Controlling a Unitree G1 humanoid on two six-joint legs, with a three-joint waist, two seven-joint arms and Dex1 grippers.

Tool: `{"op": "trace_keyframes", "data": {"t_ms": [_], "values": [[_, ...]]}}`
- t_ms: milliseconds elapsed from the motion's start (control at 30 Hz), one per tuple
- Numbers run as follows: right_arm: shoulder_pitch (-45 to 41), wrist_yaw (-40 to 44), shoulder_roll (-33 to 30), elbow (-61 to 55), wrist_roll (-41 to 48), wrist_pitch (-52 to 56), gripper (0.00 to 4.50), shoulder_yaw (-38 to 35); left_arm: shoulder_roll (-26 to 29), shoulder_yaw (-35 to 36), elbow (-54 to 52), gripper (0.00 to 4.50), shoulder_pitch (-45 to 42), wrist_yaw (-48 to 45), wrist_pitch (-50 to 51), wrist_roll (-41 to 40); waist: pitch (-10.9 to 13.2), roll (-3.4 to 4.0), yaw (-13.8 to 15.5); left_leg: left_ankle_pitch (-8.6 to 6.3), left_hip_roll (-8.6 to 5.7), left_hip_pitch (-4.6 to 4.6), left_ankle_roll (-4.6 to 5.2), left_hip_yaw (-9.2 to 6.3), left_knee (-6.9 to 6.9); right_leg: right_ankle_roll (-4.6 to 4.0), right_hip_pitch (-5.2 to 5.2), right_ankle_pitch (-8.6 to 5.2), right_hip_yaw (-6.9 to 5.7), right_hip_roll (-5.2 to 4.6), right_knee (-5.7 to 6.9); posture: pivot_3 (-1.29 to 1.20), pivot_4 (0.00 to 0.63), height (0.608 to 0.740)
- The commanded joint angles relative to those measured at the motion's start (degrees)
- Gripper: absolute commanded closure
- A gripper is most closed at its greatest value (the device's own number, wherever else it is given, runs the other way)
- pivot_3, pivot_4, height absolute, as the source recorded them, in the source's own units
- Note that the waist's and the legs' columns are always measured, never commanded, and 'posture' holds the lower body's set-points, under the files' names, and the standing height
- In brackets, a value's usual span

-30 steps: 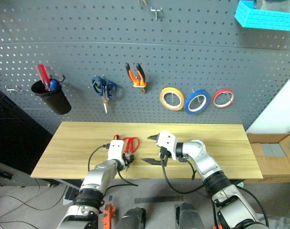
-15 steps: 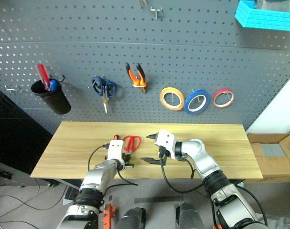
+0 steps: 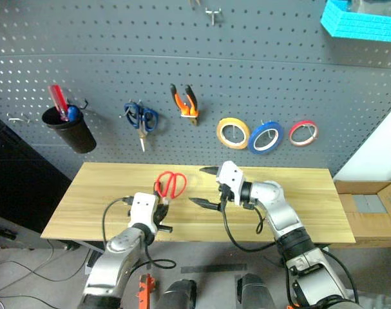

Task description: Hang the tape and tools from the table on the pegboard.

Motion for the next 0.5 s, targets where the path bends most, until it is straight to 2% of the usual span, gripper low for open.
{"op": "trace_keyframes", "data": {"t_ms": [33, 267, 500], "values": [[-0.4, -2.0, 1.5, -6.1, 2.8, 2.4, 0.00, -1.5, 2.0, 0.0, -9.8, 4.27, 3.3, 1.0, -4.8, 3.1, -0.3, -0.01, 0.1, 0.00, 0.00, -0.01, 0.00, 0.01, 0.00, -0.01, -0.01, 0.00, 0.00, 0.00, -0.02, 0.10, 0.065, 0.740], [-1.8, -4.3, 3.8, -9.0, 4.9, 5.0, 0.00, -2.4, 4.8, 6.1, -19.0, 4.27, 5.1, 3.7, -10.9, 6.0, -1.3, -0.03, 1.1, 0.00, -0.01, -0.02, 0.00, 0.04, 0.00, -0.19, -0.02, -0.11, -0.01, 0.01, -0.03, 0.13, 0.052, 0.740], [-4.7, -5.4, 4.6, -4.8, 4.2, 3.1, 0.00, -2.5, 7.7, 12.0, -13.2, 4.27, -4.3, 4.6, -11.9, 5.5, -2.1, -0.06, 2.2, 0.00, 0.00, 0.05, 0.01, 0.04, 0.11, -0.28, 0.04, -0.15, -0.04, 0.09, 0.06, 0.14, 0.049, 0.740]]}}
